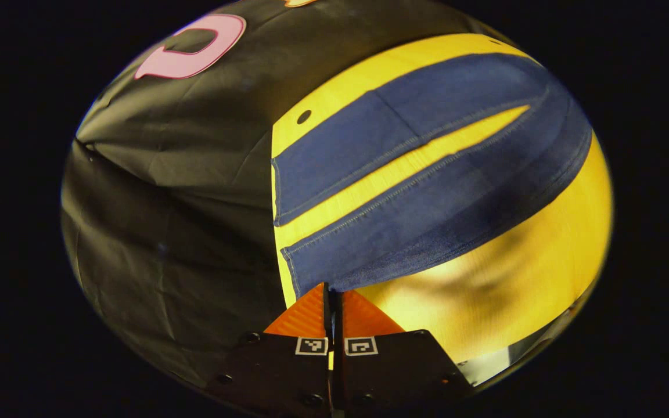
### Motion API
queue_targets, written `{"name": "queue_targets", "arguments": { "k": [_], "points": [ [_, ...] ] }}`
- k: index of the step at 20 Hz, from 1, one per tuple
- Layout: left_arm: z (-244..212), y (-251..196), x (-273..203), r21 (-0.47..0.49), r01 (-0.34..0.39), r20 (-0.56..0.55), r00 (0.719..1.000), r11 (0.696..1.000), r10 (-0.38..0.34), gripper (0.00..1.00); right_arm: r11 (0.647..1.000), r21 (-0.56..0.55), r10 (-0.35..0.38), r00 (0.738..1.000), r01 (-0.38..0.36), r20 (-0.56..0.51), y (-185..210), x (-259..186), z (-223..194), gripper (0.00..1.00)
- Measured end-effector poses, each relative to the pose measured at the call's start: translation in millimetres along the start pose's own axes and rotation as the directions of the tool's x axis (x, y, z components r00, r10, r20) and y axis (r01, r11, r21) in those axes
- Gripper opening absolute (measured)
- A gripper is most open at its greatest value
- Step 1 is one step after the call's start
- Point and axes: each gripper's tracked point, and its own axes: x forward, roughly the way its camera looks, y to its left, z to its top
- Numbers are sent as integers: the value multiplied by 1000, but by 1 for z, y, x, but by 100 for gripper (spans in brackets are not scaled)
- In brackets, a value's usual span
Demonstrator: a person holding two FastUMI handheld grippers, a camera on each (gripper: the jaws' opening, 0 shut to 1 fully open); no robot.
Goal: Grasp the waist and the cuffs of the jeans and fold them to make the two legs overlap; first hold the waist and fold one-third of the jeans toward the cuffs, then hold the cuffs and fold the remaining one-third in the same direction to finish folding.
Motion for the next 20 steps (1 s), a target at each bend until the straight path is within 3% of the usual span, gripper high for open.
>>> {"name": "queue_targets", "arguments": {
  "k": [4, 8, 13, 20],
  "points": [
    [33, 17, -24, -59, 17, 40, 999, 998, -15, 0, 984, 160, -71, 997, 75, -33, -9, 39, 29, 4],
    [55, 19, -42, -77, 39, 70, 997, 996, -34, 0, 930, 342, -106, 989, 133, -99, -5, 78, 44, 4],
    [63, 21, -41, -82, 90, 73, 994, 993, -84, 0, 900, 397, -134, 981, 180, -141, 4, 116, 50, 2],
    [70, 17, -31, -31, 132, 73, 989, 991, -130, 0, 912, 372, -89, 969, 173, -232, 31, 183, 40, 3]
  ]
}}
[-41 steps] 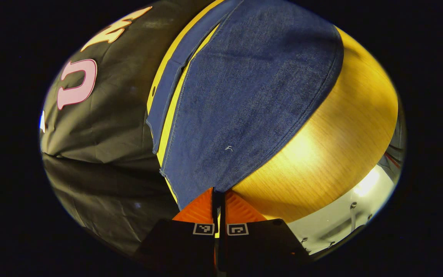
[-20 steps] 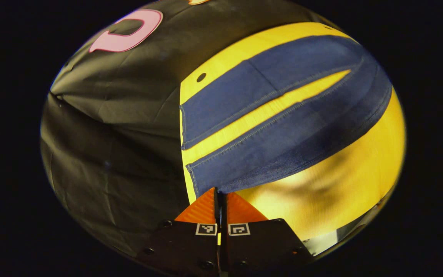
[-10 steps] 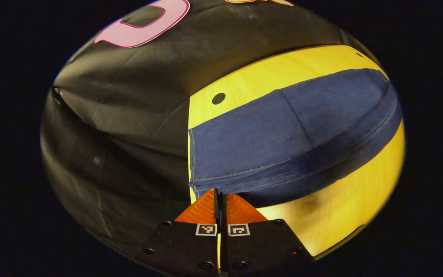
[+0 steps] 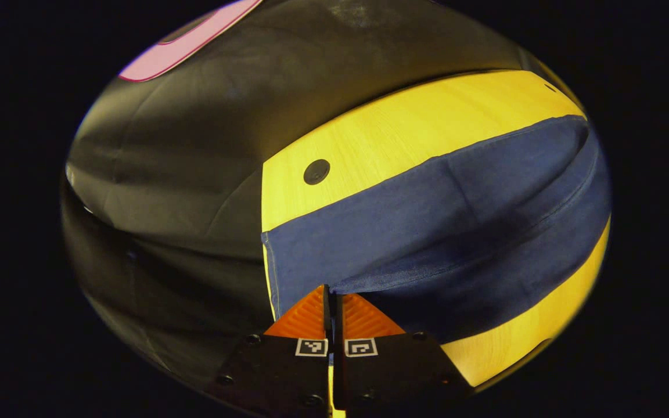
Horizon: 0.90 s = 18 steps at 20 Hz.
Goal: Grasp the waist and the cuffs of the jeans and fold them to make the two legs overlap; first hold the waist and fold one-third of the jeans toward the cuffs, then hold the cuffs and fold the remaining one-third in the same direction to finish folding.
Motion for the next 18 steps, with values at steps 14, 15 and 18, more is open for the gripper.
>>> {"name": "queue_targets", "arguments": {
  "k": [14, 15, 18],
  "points": [
    [53, 2, -31, -360, -6, 366, 919, 933, 147, 96, 954, 290, -45, 995, 69, -89, -107, -14, -77, 100],
    [55, 2, -33, -369, 4, 399, 904, 929, 155, 95, 950, 300, -53, 994, 81, -100, -121, -14, -90, 99],
    [55, 7, -32, -369, -37, 441, 873, 929, 210, 95, 931, 358, -26, 989, 77, -144, -148, -13, -134, 100]
  ]
}}
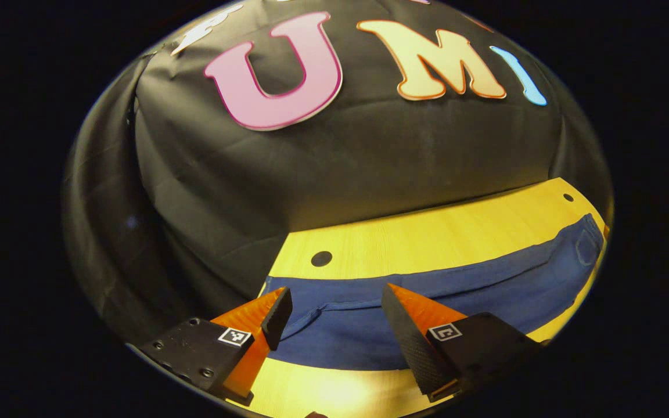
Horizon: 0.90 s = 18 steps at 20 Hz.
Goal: Grasp the waist and the cuffs of the jeans and fold them to make the two legs overlap; first hold the waist and fold one-third of the jeans toward the cuffs, then hold the cuffs and fold the remaining one-third in the same direction to finish folding.
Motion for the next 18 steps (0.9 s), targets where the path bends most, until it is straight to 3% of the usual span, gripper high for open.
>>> {"name": "queue_targets", "arguments": {
  "k": [5, 9, 14, 15, 18],
  "points": [
    [0, 2, 2, -11, -6, 21, 1000, 1000, 6, 95, 983, 182, 44, 997, -31, -68, -19, 23, -27, 99],
    [1, 16, 7, -65, -37, 1, 999, 997, 37, 95, 983, 186, 27, 994, -7, -110, -26, 50, -45, 99],
    [-5, 39, -23, -54, -127, -17, 992, 990, 126, 95, 959, 275, 113, 981, -66, -160, -16, 58, -60, 98],
    [-6, 42, -25, -55, -139, -20, 990, 989, 138, 95, 950, 293, 157, 977, -110, -142, -7, 59, -57, 92],
    [-10, 42, -29, -66, -155, -32, 988, 986, 153, 95, 959, 247, 176, 977, -141, -124, 1, 61, -55, 43]
  ]
}}
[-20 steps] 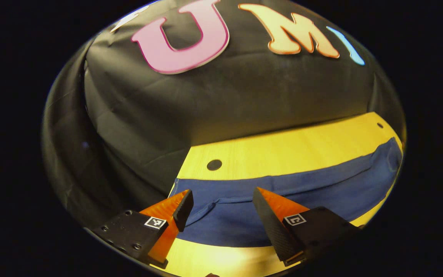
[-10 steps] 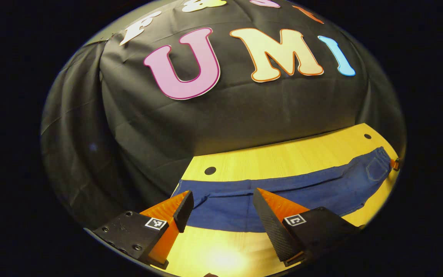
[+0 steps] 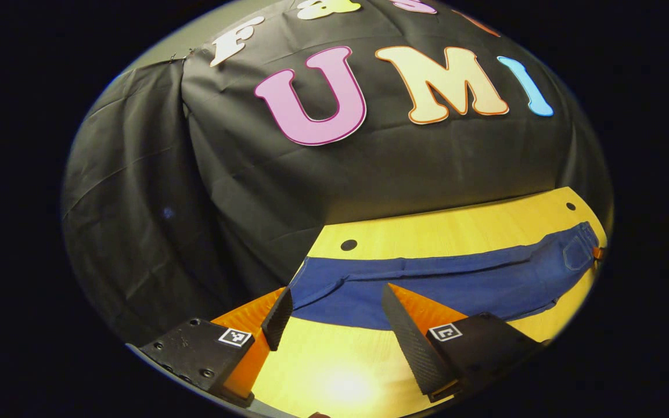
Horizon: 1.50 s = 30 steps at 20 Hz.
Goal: Grasp the waist and the cuffs of the jeans and fold them to make the two legs overlap; first hold the waist and fold one-third of the jeans toward the cuffs, then hold the cuffs and fold the remaining one-third in the same direction to finish folding.
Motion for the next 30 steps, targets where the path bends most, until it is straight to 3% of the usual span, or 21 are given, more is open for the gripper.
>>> {"name": "queue_targets", "arguments": {
  "k": [1, 3, 5, 11, 12, 13, 15, 19, 23, 27, 30],
  "points": [
    [1, -2, -1, -5, 2, 1, 1000, 1000, -2, 95, 1000, -11, -3, 1000, 3, 7, 2, 1, 1, 19],
    [2, -8, -2, -7, 15, 6, 1000, 1000, -15, 95, 1000, -15, 8, 1000, -8, 11, 3, 3, 3, 9],
    [4, -12, -2, -4, 21, 13, 1000, 1000, -21, 95, 1000, 10, 7, 1000, -7, -2, -4, 2, 7, 9],
    [3, -19, -6, -35, 54, 22, 998, 998, -53, 95, 992, -6, -124, 992, 124, 5, -67, 17, 32, 9],
    [-1, -15, -5, -32, 48, 10, 999, 998, -48, 100, 990, -5, -142, 990, 142, 3, -76, 19, 35, 9],
    [-2, -11, -5, -33, 40, 6, 999, 999, -40, 95, 987, -18, -161, 987, 162, 11, -85, 22, 41, 9],
    [-2, -7, -3, -56, 51, 6, 999, 997, -51, 95, 982, -34, -184, 982, 185, 45, -98, 19, 56, 9],
    [-5, 5, 2, -59, 59, 3, 998, 997, -59, 95, 991, -13, -131, 979, 135, 156, -76, -16, 99, 9],
    [-6, 15, 14, -100, 93, 0, 996, 991, -94, 95, 999, -23, -29, 959, 37, 283, -49, -73, 148, 9],
    [-8, 26, 28, -98, 126, 2, 992, 987, -126, 95, 997, -65, 50, 944, -31, 327, -47, -92, 159, 8],
    [-12, 36, 37, -102, 152, 2, 988, 983, -153, 95, 994, -80, 93, 935, -70, 343, -49, -79, 151, 8]
  ]
}}
